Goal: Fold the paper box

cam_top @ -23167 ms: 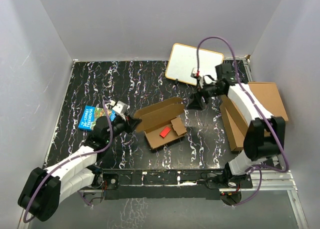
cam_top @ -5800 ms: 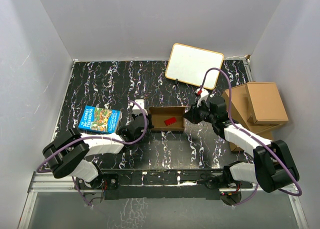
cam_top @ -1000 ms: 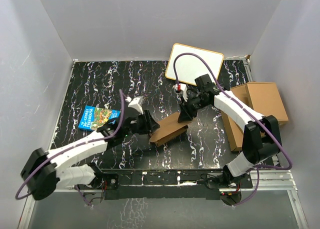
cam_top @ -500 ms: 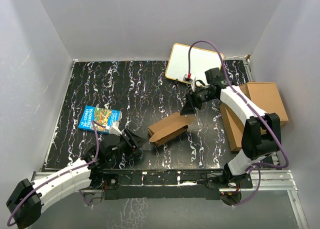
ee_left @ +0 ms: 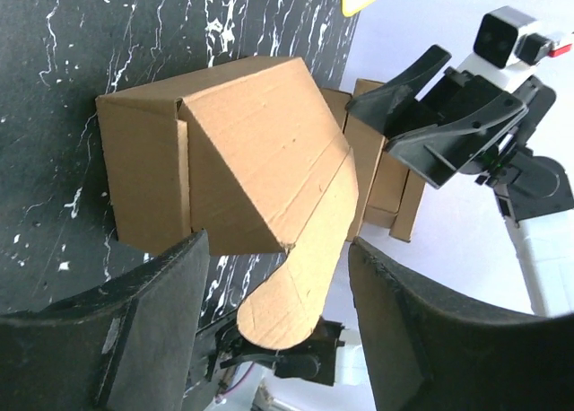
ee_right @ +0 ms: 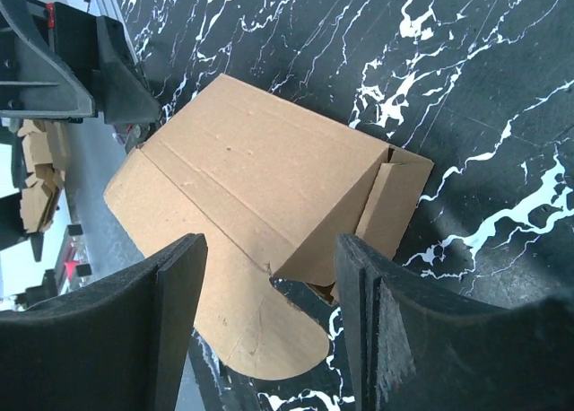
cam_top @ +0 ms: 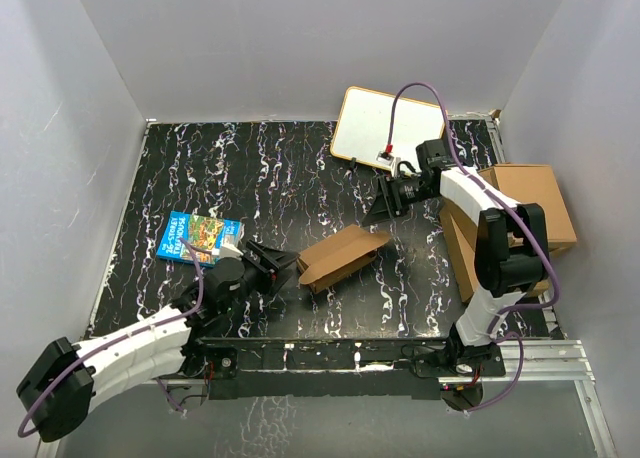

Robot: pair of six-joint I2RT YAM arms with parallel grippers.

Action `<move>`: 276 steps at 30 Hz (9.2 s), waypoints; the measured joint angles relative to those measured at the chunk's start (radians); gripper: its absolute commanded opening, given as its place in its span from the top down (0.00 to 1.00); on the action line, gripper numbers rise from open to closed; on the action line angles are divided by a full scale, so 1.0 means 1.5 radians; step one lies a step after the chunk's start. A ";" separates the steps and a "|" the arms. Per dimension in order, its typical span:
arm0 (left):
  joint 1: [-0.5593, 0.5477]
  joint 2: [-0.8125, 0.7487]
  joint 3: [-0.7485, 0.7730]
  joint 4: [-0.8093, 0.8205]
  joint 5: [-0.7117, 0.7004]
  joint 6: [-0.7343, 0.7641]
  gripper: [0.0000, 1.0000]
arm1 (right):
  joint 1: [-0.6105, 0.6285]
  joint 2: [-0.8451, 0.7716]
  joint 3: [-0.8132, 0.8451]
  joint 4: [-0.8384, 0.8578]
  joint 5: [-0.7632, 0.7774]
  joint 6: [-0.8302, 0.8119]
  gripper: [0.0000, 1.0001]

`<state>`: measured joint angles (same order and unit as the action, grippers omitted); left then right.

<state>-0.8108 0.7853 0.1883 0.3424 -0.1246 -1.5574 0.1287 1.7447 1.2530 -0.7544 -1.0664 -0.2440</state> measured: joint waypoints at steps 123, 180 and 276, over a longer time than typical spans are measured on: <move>0.068 0.253 0.114 0.023 0.127 0.347 0.16 | -0.002 0.054 -0.125 0.126 0.085 0.016 0.58; 0.086 0.488 0.042 0.405 0.166 0.107 0.54 | -0.047 0.117 -0.117 0.121 -0.019 0.043 0.60; 0.171 0.422 0.192 0.226 0.371 -0.196 0.27 | 0.332 -0.286 -0.157 0.098 0.405 -0.774 0.47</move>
<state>-0.5537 1.4185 0.4759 0.6807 0.4320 -1.8515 0.6266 1.3151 1.0172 -0.6075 -0.4591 -1.4055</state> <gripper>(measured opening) 0.699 0.571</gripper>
